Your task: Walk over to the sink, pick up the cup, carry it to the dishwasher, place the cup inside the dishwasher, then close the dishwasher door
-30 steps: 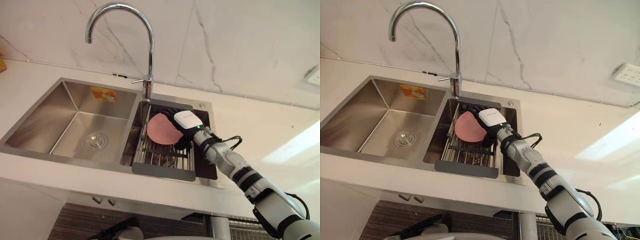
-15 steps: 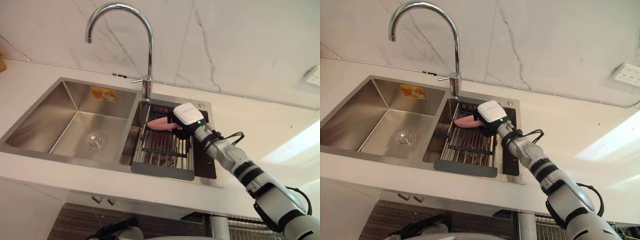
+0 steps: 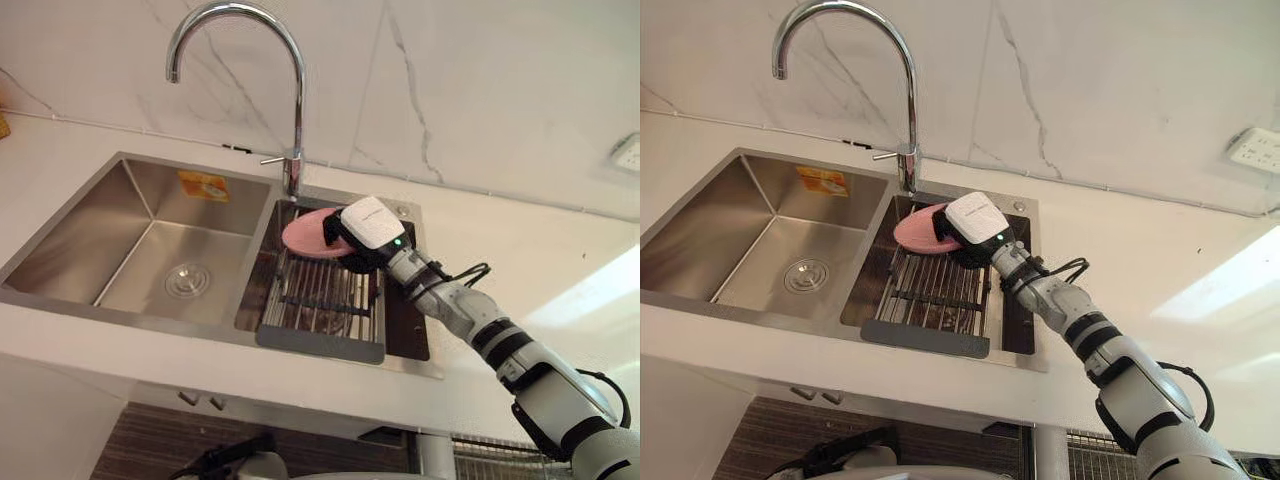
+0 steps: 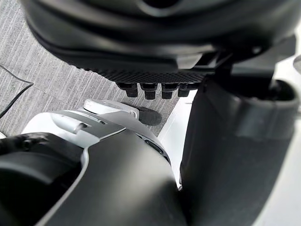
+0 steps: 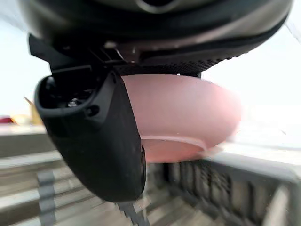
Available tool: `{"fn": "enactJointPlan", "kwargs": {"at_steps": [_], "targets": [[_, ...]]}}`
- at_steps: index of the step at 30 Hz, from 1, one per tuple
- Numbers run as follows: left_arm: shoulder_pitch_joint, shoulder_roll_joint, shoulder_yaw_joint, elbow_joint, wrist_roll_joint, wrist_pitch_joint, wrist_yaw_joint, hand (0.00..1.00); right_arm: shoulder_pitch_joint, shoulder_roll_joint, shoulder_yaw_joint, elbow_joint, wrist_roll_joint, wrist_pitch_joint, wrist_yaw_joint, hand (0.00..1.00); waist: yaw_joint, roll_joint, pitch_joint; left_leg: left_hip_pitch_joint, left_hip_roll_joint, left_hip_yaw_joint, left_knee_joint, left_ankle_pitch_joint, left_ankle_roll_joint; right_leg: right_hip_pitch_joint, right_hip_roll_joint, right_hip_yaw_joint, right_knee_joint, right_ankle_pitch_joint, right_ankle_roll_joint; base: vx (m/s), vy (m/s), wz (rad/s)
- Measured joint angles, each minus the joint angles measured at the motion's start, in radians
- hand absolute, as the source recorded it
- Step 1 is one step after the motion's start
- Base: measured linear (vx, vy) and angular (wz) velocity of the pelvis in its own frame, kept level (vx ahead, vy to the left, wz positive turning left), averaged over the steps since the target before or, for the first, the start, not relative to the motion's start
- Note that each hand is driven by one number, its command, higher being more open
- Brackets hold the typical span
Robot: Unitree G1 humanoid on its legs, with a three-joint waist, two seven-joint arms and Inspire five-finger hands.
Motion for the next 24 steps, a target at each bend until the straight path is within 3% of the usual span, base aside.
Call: {"fn": "enactJointPlan", "kwargs": {"at_steps": [3,8,12,16,18,20,21,22,24], "targets": [[0.012,-0.004,0.002,-0.004,-0.001,-0.011,0.001,1.00,0.010,-0.061,-0.037,-0.223,0.021,-0.005,0.004,0.00,-0.015,0.002,0.001,0.009,0.005,0.030,0.001,-0.006,-0.007,-0.014,0.003,0.030,0.003,0.001,-0.001,0.01,-0.009,-0.28],[0.033,-0.001,0.001,-0.001,0.002,-0.010,0.003,1.00,0.129,-0.181,-0.268,-0.570,0.173,0.025,0.093,0.00,-0.066,-0.002,-0.002,0.038,0.006,0.101,0.004,-0.022,-0.006,-0.037,-0.003,0.104,0.029,0.001,-0.001,0.03,0.019,-0.41],[0.035,0.004,-0.004,0.001,0.057,-0.012,0.005,1.00,0.273,-0.321,-0.523,-0.573,0.237,0.062,0.100,0.00,-0.113,-0.008,-0.004,0.041,0.000,0.176,0.000,-0.030,-0.001,-0.109,-0.014,0.188,0.081,0.001,-0.001,-0.03,0.056,-0.56],[0.037,0.030,-0.041,0.002,0.076,-0.007,0.009,1.00,0.430,-0.327,-0.735,-0.543,0.237,0.067,0.018,0.00,-0.169,-0.020,0.002,0.060,-0.005,0.272,0.002,-0.044,-0.001,-0.176,-0.007,0.264,0.132,0.013,0.002,-0.03,0.038,-0.77],[0.043,0.032,-0.041,0.003,0.092,-0.003,0.006,1.00,0.511,-0.323,-0.813,-0.541,0.236,0.056,-0.031,0.00,-0.188,-0.026,0.005,0.095,0.013,0.382,0.004,-0.067,-0.013,-0.221,0.004,0.222,0.167,0.061,-0.011,-0.04,0.051,-1.46],[0.064,0.026,-0.032,0.005,0.085,-0.024,0.009,1.00,0.553,-0.298,-0.848,-0.541,0.236,0.046,-0.062,0.00,-0.199,-0.031,0.009,0.116,0.033,0.447,0.000,-0.083,-0.004,-0.232,0.033,0.170,0.132,0.126,-0.030,-0.12,0.004,-1.41],[0.089,0.016,-0.017,-0.004,0.048,-0.032,0.021,1.00,0.613,-0.258,-0.893,-0.537,0.237,0.042,-0.113,0.00,-0.211,-0.016,0.013,0.114,0.066,0.491,0.000,-0.085,0.003,-0.248,0.023,0.092,0.184,0.099,-0.073,-0.14,-0.022,-0.87],[0.092,0.021,-0.022,-0.004,0.037,-0.029,0.024,1.00,0.642,-0.237,-0.912,-0.521,0.243,0.043,-0.146,0.00,-0.223,-0.016,0.012,0.114,0.076,0.499,0.001,-0.083,0.006,-0.260,-0.010,0.045,0.290,0.032,-0.094,-0.10,-0.017,-0.55],[0.089,0.023,-0.028,-0.005,0.037,-0.013,0.029,1.00,0.649,-0.214,-0.929,-0.449,0.259,0.043,-0.211,0.00,-0.243,-0.015,0.011,0.111,0.085,0.507,0.009,-0.080,0.008,-0.249,-0.080,-0.005,0.468,-0.017,-0.094,-0.06,-0.045,-0.12]]}}
